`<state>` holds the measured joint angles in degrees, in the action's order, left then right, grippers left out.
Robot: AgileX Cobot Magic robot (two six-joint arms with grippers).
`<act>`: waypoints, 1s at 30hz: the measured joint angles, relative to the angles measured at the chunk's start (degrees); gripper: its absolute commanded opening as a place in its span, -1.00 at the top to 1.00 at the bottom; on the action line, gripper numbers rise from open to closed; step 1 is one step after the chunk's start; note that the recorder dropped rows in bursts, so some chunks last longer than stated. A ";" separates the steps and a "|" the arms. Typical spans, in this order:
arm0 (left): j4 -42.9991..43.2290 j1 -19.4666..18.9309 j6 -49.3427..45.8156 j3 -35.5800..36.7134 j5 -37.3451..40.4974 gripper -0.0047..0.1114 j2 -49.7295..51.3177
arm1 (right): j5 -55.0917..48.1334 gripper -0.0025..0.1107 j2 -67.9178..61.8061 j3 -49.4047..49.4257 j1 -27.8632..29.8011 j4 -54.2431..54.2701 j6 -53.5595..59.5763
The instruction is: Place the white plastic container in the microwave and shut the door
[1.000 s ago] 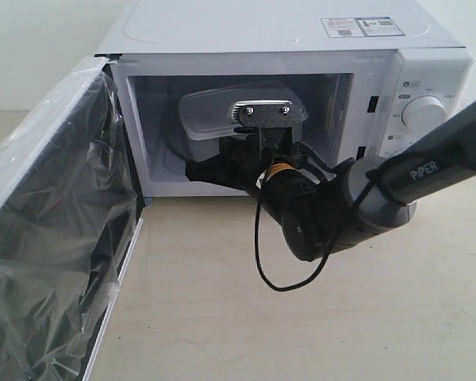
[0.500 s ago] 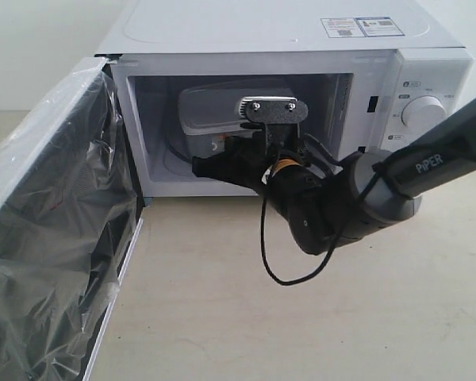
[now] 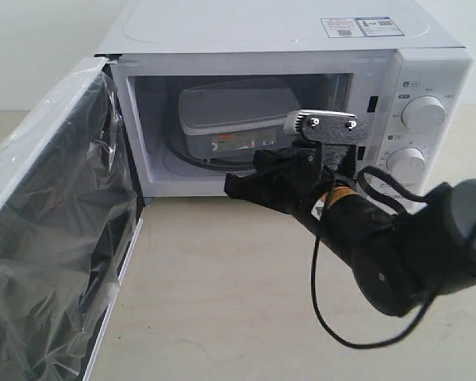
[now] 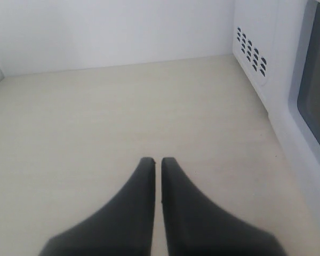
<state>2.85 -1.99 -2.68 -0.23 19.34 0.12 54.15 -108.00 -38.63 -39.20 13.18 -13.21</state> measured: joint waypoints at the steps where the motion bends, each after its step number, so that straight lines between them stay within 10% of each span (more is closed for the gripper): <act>1: 0.00 0.00 0.00 0.00 0.00 0.84 0.00 | 0.63 0.96 1.46 1.86 -0.60 0.00 -0.57; 14: 0.00 0.00 0.00 0.00 0.00 0.84 0.00 | -5.01 0.96 25.57 22.73 -5.31 0.00 -0.79; 30: 0.00 0.00 0.00 0.00 0.00 0.84 0.00 | -45.14 0.96 57.71 24.44 -5.31 -0.37 8.30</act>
<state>2.85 -1.99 -2.68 -0.23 19.34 0.12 9.01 -50.29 -14.19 -44.51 12.81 -4.91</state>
